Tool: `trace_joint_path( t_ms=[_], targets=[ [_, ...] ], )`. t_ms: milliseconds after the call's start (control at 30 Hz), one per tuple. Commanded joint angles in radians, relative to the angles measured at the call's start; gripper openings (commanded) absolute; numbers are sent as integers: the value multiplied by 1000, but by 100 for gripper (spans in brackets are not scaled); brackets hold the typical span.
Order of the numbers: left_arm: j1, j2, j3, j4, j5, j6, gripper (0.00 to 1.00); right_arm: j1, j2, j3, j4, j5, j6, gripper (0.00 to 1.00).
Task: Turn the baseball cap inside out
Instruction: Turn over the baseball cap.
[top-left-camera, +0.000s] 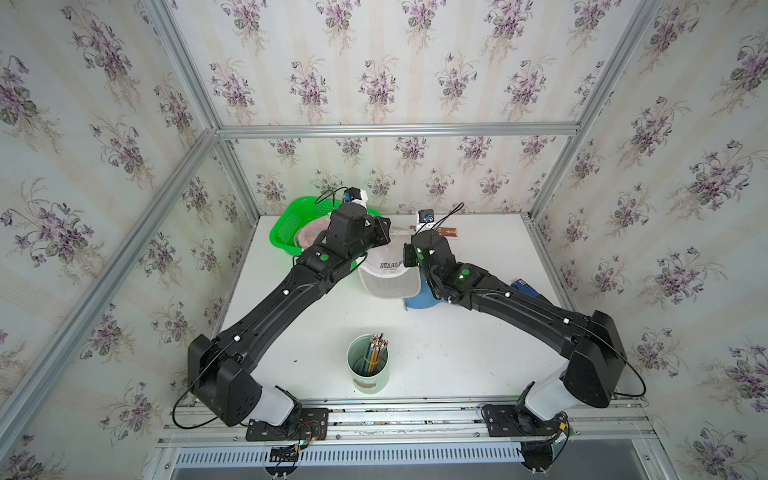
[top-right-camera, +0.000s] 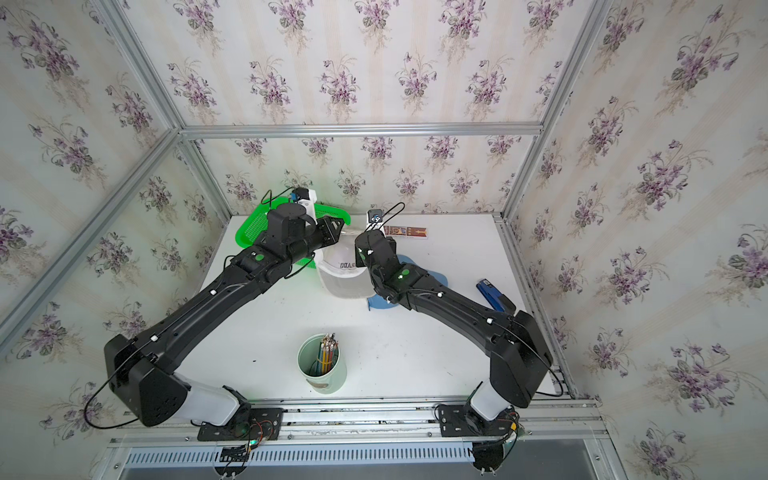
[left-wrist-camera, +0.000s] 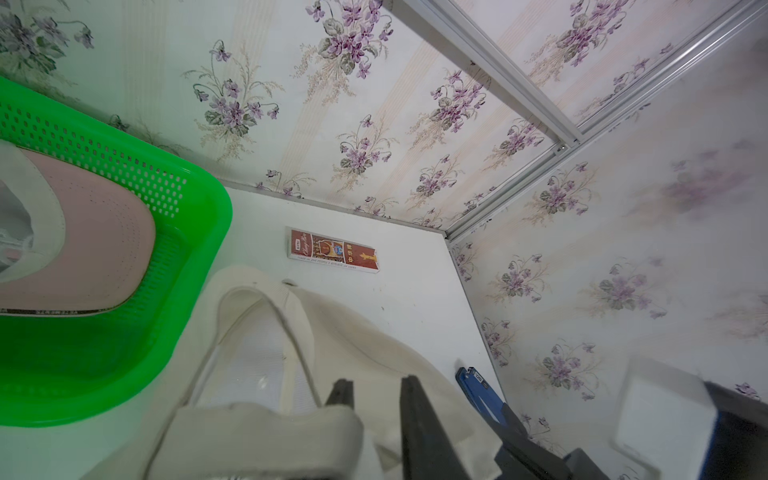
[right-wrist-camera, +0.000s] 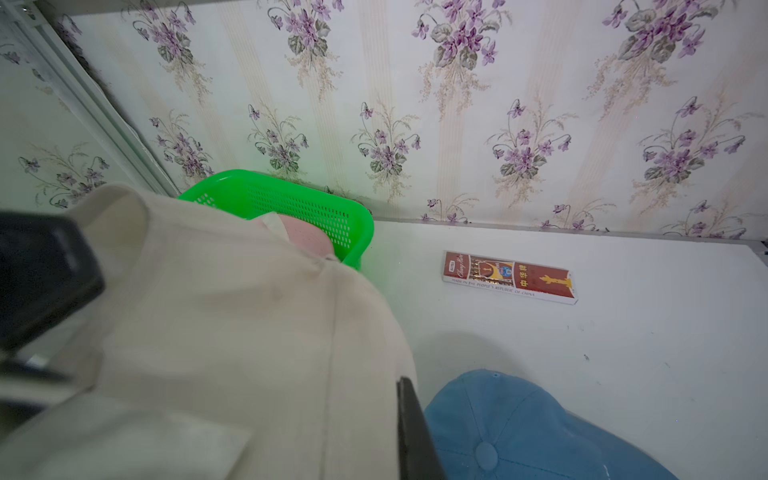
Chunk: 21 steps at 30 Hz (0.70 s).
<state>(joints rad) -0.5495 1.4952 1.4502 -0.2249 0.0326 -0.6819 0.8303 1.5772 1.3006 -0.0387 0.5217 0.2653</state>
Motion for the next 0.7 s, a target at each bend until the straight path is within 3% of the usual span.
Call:
trace_joint_path(
  t_ms=[0, 233, 333, 533, 667],
  targets=[
    [-2, 24, 53, -115, 7, 154, 39, -3, 0, 9, 23, -56, -6, 0],
    [-4, -71, -36, -160, -133, 294, 58, -43, 0, 6, 8, -127, 20, 0],
    [3, -152, -107, -107, -175, 356, 59, -55, -6, 13, 6, -146, 18, 0],
    [39, -203, -151, -97, -133, 517, 63, -71, -4, 40, -8, -183, 20, 0],
    [59, -229, -273, -27, 9, 622, 67, -77, -12, 45, -8, -199, 27, 0]
  ],
)
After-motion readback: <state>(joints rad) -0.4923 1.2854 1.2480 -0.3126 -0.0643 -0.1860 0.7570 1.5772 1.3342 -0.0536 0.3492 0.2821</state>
